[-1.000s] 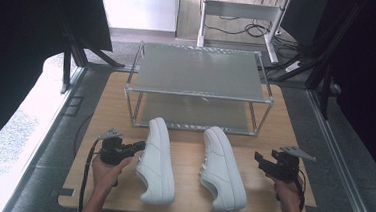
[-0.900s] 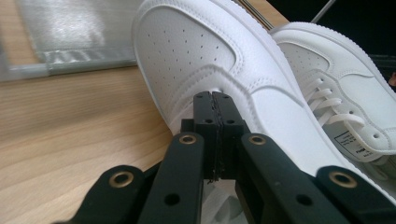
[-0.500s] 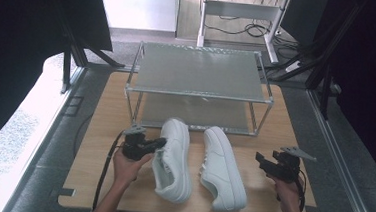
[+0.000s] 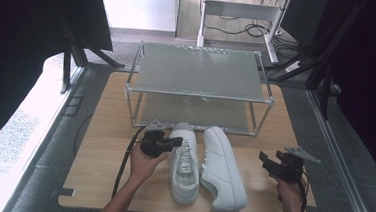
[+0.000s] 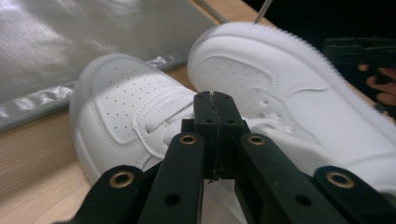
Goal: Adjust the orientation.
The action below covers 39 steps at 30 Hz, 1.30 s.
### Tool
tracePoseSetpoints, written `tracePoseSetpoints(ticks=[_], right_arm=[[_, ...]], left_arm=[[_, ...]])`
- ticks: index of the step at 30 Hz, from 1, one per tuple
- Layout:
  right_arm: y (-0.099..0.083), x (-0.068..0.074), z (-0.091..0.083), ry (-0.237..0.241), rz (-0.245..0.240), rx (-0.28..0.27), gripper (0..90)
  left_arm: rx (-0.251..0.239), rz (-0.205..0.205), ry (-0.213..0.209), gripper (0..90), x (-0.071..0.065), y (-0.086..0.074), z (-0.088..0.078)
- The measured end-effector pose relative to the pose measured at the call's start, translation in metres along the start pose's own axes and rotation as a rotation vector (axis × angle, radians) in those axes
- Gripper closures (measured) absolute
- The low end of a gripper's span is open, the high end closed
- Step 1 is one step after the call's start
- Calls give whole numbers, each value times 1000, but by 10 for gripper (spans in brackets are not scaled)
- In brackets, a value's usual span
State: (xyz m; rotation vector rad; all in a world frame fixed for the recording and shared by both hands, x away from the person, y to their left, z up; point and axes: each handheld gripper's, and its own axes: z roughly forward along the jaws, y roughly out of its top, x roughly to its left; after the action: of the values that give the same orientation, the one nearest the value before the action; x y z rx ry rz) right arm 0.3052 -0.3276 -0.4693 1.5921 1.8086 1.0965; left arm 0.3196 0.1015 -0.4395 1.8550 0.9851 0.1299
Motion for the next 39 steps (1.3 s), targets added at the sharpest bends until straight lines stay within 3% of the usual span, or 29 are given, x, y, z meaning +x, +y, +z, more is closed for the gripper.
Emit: tracePoseSetpoints(ticks=[2,5,8,11,14,17,24,29,35,39], right_arm=[[0,0,-2,-1,4,-5,305],[0,1,-2,0,-2,0,304],[-1,2,-1,2,-4,10,303],[-2,3,0,5,-6,12,302],[-2,2,0,4,-4,12,302],[-2,2,0,4,-5,11,302],[-3,4,1,10,-13,22,300],[-3,2,-1,6,-6,24,300],[-3,-1,-2,24,21,20,301],[-2,1,-3,23,9,13,301]], left_arm=[[4,22,-23,900,-14,-4,-12],[27,37,-43,900,-23,-10,-13],[38,42,-67,900,-34,-19,-11],[73,68,-53,900,-42,-21,-6],[110,64,-61,900,-45,-27,3],[144,59,-55,900,-44,-35,10],[159,56,-63,900,-40,-36,10],[183,53,-33,900,-34,-35,3],[165,9,0,900,-14,-40,-14],[128,-5,-48,859,-11,-41,-19]])
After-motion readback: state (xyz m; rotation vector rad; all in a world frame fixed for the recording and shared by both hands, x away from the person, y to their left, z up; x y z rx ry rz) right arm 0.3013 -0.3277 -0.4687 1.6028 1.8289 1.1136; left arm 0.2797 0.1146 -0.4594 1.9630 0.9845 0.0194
